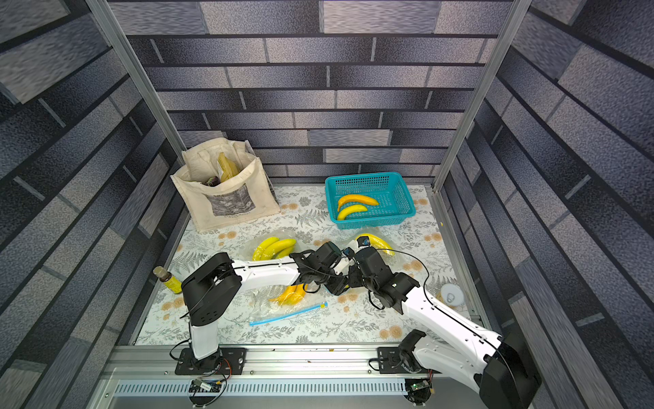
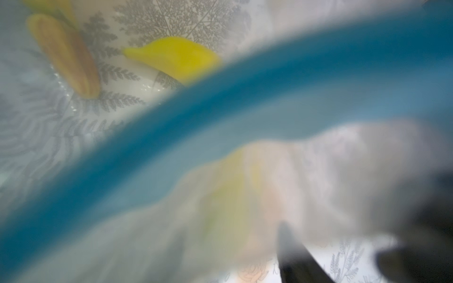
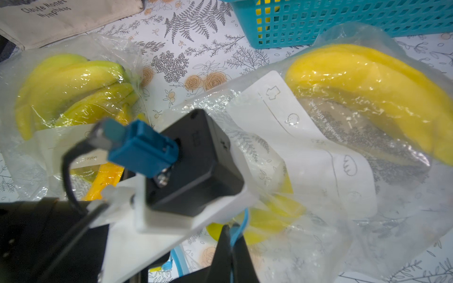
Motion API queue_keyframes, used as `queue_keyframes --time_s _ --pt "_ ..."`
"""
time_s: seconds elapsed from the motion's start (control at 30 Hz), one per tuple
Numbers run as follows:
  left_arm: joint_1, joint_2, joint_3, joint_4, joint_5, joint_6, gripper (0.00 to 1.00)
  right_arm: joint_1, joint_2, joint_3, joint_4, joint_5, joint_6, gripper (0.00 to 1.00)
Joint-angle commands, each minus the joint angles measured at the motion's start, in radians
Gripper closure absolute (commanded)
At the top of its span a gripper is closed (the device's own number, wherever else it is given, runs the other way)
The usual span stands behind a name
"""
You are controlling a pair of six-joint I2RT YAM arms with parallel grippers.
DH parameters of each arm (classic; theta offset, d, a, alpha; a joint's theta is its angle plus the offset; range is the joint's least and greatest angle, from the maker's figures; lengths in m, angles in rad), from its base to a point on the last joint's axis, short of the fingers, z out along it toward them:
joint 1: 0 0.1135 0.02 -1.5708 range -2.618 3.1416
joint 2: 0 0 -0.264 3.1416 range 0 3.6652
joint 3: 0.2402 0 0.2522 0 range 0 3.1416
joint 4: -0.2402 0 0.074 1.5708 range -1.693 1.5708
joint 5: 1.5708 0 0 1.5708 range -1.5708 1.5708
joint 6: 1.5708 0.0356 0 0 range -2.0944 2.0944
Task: Open the zip-top bag and take out the banana
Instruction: Pick up the banana from the zipper food storage bag.
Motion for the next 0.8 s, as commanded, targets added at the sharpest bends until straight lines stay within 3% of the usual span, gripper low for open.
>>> queue_keyframes --time_s 0.0,0.33,0.53,0.77 --pt "-0.018 0.036 0.018 -0.061 -0.019 0.045 0.40 0.007 -0.010 0.003 0.015 0.018 0.007 1.00" --pt "-0.027 0.094 0.031 -0.051 -0.056 0.045 0.46 0.007 -0.014 0.006 0.012 0.017 0.009 1.00" --pt "-0.024 0.075 0.008 -0.021 -0.080 0.023 0.79 0.007 -0.016 0.000 0.007 0.021 0.009 1.00" --pt "-0.001 -0.038 -0.081 0.037 -0.093 -0.034 0.84 0.007 -0.007 -0.010 -0.020 0.060 -0.013 1.00"
